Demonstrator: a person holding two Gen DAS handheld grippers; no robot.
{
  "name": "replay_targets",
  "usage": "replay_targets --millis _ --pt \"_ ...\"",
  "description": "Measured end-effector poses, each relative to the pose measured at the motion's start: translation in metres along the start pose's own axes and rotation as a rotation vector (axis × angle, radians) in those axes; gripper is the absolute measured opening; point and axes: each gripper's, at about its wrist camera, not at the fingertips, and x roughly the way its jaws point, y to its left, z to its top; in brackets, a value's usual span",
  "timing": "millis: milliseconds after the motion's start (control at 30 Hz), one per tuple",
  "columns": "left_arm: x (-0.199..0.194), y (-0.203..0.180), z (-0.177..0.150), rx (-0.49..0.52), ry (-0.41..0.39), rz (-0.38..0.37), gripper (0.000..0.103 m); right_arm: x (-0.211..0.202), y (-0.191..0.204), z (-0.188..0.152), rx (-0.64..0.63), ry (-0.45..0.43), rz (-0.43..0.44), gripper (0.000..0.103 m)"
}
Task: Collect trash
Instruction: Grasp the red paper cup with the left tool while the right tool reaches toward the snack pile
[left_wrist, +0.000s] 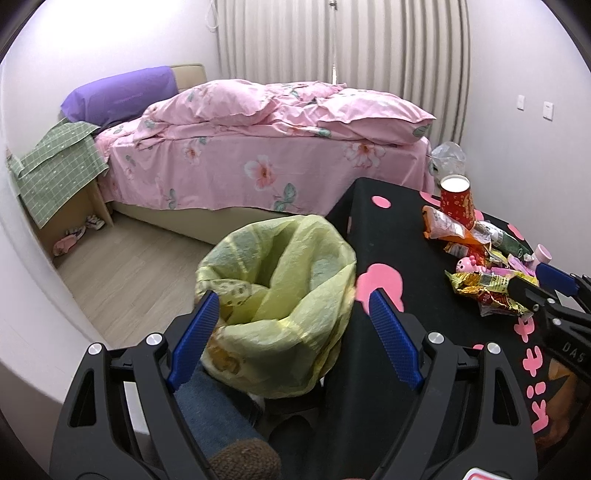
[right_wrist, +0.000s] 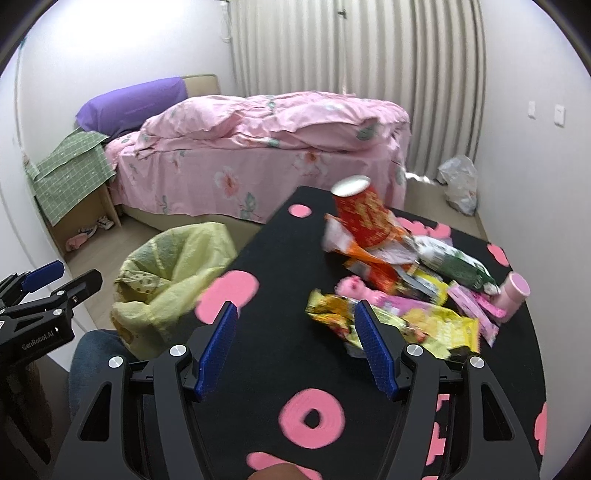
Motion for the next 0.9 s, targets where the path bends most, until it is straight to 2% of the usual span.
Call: replay_targets --millis 67,233,333,433,533,567,733,800,900 --pt "0.010 -0.007 0.003 0.005 -0.004 -0.045 0.079 0.005 -0.019 -0.002 0.019 0.009 -0.023 0.062" --pt "0.041 -0.041 0.026 0.040 -0.049 -0.216 0.080 0.012 -0.073 -0.004 0.058 0.007 -0.108 0.062" --pt "0.064 -0.075 0.049 0.097 -0.071 -0.306 0.090 0.014 -0.107 -0.004 0.103 0.000 -0.106 0.063" --pt "0.088 -0.114 0.072 0.160 -0.088 -0.341 0.091 0.017 -0.132 -0.006 0.103 0.004 -0.135 0.064" --pt "0.117 -0.149 0.093 0.203 -0.050 -0.369 0.091 0.023 -0.143 -0.011 0.039 0.035 -0.236 0.064" --pt "0.123 -0.155 0.099 0.193 -0.044 -0.386 0.090 0.023 -0.150 -0.013 0.035 0.030 -0.263 0.064" --pt "0.171 -0.178 0.126 0.091 0.016 -0.478 0.079 0.033 -0.177 -0.023 0.092 0.055 -0.246 0.064" --pt "0.188 -0.186 0.129 0.073 0.051 -0.478 0.075 0.037 -0.183 -0.028 0.104 0.068 -0.259 0.064" --pt "0.204 -0.198 0.127 0.096 0.094 -0.465 0.063 0.042 -0.188 -0.035 0.123 0.085 -0.257 0.064"
